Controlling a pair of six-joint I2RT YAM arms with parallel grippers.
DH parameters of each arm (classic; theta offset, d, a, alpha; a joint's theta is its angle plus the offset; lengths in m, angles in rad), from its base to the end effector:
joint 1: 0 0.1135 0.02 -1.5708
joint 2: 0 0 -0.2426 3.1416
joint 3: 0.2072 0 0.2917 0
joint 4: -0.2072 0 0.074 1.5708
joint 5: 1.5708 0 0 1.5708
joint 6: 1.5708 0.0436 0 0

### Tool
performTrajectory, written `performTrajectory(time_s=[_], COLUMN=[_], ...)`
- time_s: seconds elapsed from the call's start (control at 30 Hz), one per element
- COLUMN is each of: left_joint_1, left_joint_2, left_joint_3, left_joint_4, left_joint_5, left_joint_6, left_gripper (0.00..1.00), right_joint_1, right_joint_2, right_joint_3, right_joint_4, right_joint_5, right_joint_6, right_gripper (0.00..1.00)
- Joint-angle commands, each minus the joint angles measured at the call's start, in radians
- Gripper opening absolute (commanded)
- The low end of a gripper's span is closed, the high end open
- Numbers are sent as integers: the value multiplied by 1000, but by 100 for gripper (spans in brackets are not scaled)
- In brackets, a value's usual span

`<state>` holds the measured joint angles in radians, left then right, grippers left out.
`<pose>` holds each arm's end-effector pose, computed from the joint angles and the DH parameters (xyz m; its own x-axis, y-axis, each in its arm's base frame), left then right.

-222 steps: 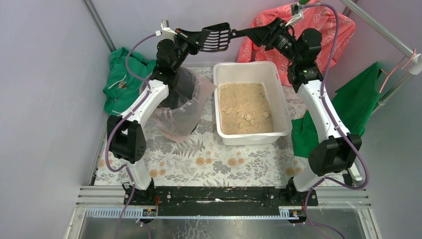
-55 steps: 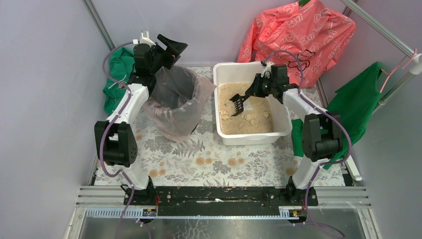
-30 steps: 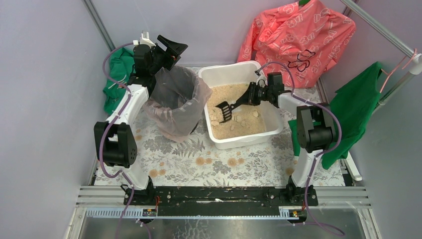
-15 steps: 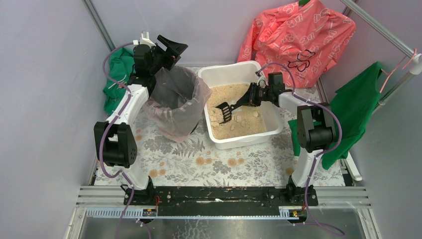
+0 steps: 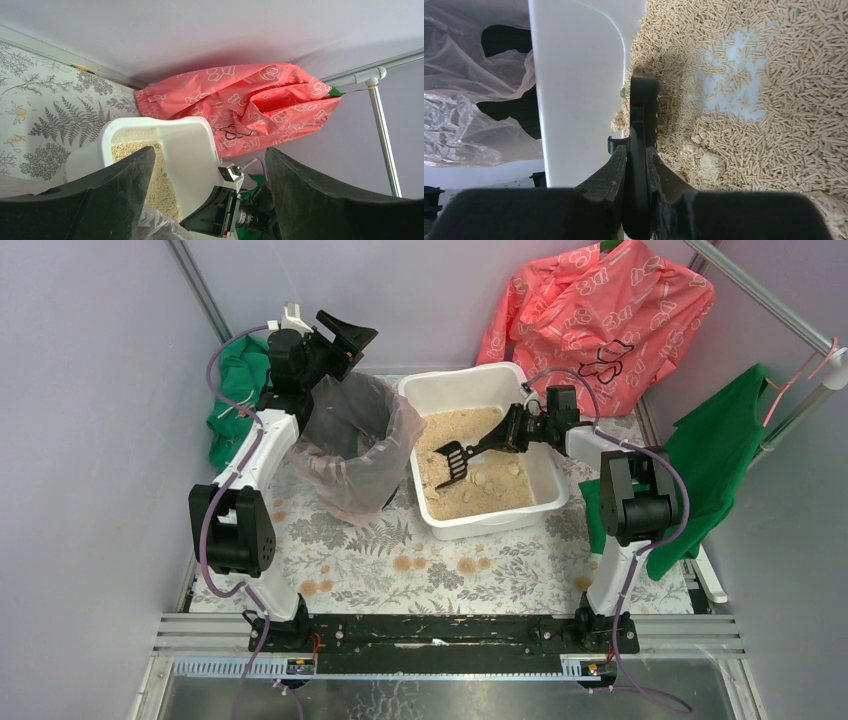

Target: Clean the litter box

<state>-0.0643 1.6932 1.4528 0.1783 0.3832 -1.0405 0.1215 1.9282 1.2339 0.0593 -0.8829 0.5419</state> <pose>0.4534 -0.0455 0.3375 -0.4040 -0.7757 -0.4848 0.1651 0.4594 -0.8727 0.4371 0.0873 0.1439 -0.8626 0.2246 -0.4534 -0.2912 0.5124 0.8078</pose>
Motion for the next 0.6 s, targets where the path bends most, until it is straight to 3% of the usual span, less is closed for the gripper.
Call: performTrajectory(time_s=[0.0,0.07,0.27,0.4,0.57], left_joint_1=[12,12,12,12,12], left_joint_2=[-19,-20,-21,-17,-8], left_joint_3=[2,0,-4,-4,2], left_joint_4=[55,55,52,48,43], left_joint_5=[19,19,19,18,18], left_joint_6=[2,2,2,3,3], left_gripper=[89,89,89,88,88], right_joint_1=[-19,-19,-14,-3,56], right_joint_2=[-48,-54,-77,-97,-48], right_joint_3=[-25,-15,135,196,196], right_joint_4=[94,67,-303,-365,-371], right_joint_5=[-70,-46,165,254,250], right_joint_6=[93,56,-236,-316,-331], right_gripper=[0,0,0,0,0])
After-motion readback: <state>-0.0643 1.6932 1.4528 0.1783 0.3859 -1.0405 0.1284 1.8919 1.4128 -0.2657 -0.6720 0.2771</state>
